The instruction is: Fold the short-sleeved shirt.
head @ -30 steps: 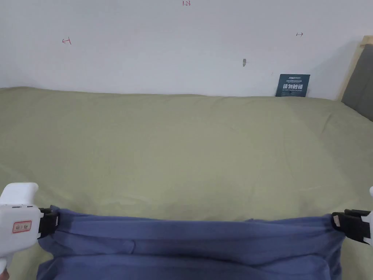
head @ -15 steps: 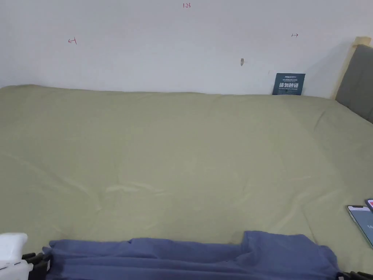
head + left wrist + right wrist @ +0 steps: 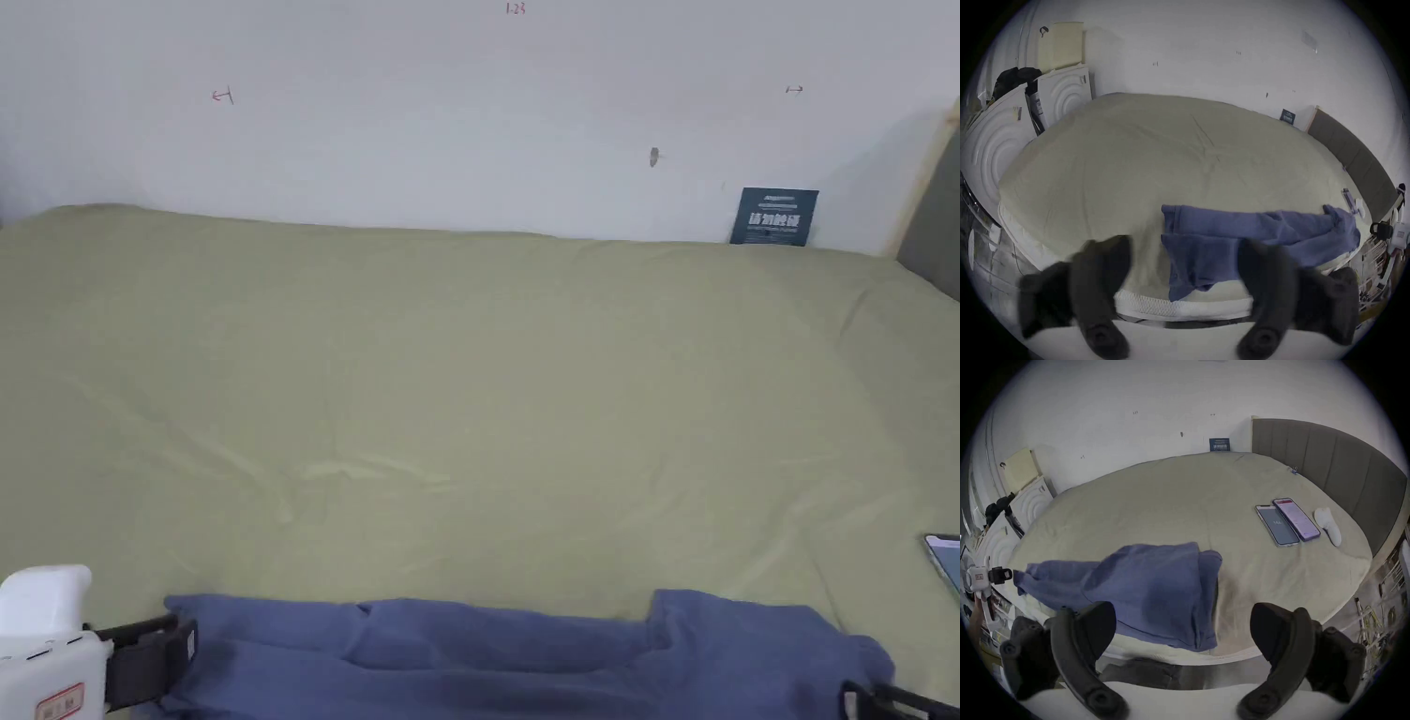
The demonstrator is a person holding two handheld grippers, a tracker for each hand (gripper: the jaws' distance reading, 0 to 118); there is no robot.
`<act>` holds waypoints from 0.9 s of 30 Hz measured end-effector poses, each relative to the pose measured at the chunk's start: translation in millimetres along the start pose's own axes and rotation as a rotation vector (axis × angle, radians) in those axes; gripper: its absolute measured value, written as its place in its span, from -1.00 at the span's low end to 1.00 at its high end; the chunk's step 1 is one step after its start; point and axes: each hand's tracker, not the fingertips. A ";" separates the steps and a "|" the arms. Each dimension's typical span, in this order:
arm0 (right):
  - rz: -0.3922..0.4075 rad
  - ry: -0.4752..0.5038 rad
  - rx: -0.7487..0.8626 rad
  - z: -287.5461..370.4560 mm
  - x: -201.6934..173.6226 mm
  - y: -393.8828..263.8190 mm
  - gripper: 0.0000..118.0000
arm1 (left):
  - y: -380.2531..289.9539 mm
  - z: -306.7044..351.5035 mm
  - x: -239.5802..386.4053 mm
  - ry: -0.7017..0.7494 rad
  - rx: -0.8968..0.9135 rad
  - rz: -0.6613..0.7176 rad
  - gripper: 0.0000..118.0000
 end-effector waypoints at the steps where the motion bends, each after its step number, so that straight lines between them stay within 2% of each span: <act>1: 0.012 -0.005 0.048 4.8 -7.1 2.4 -0.87 | 2.8 5.3 4.7 0.005 0.015 -0.007 -0.89; 2: 0.027 -0.023 0.078 7.6 -14.5 4.8 -1.00 | 5.2 8.2 7.4 0.005 0.030 -0.013 -1.00; 3: 0.032 -0.086 0.123 14.3 -25.2 6.0 -1.00 | 7.1 11.9 10.0 0.033 0.071 -0.027 -1.00; 4: 0.089 -0.053 0.157 20.2 -35.2 13.3 -1.00 | 12.7 14.7 10.3 0.013 0.059 -0.035 -1.00; 7: 0.103 -0.072 0.263 40.4 -58.6 20.4 -1.00 | 25.8 16.2 6.6 -0.053 0.040 -0.021 -1.00; 10: 0.109 -0.092 0.360 62.5 -77.1 27.0 -1.00 | 39.6 5.0 -10.8 -0.131 -0.052 0.049 -1.00; 11: 0.137 -0.112 0.394 68.8 -86.0 28.1 -1.00 | 45.1 -1.6 -19.0 -0.174 -0.106 0.072 -1.00; 16: 0.171 -0.170 0.521 98.7 -113.5 27.0 -1.00 | 60.0 -42.8 -59.2 -0.289 -0.305 0.141 -1.00; 20: 0.154 -0.218 0.584 112.8 -123.0 19.6 -1.00 | 64.8 -70.8 -84.0 -0.424 -0.429 0.239 -1.00; 22: 0.149 -0.222 0.584 115.7 -123.2 18.3 -1.00 | 64.6 -79.1 -88.0 -0.395 -0.433 0.245 -1.00; 24: 0.147 -0.226 0.580 115.4 -123.6 16.8 -1.00 | 62.9 -85.2 -92.2 -0.434 -0.445 0.256 -1.00; 25: 0.146 -0.229 0.576 113.9 -122.3 16.0 -1.00 | 61.3 -88.2 -94.8 -0.477 -0.457 0.288 -0.92; 26: 0.150 -0.239 0.577 111.2 -120.6 13.9 -1.00 | 59.6 -89.8 -95.9 -0.507 -0.462 0.307 -0.60; 27: 0.154 -0.242 0.574 109.6 -120.4 12.8 -1.00 | 57.7 -91.4 -97.1 -0.534 -0.443 0.318 0.06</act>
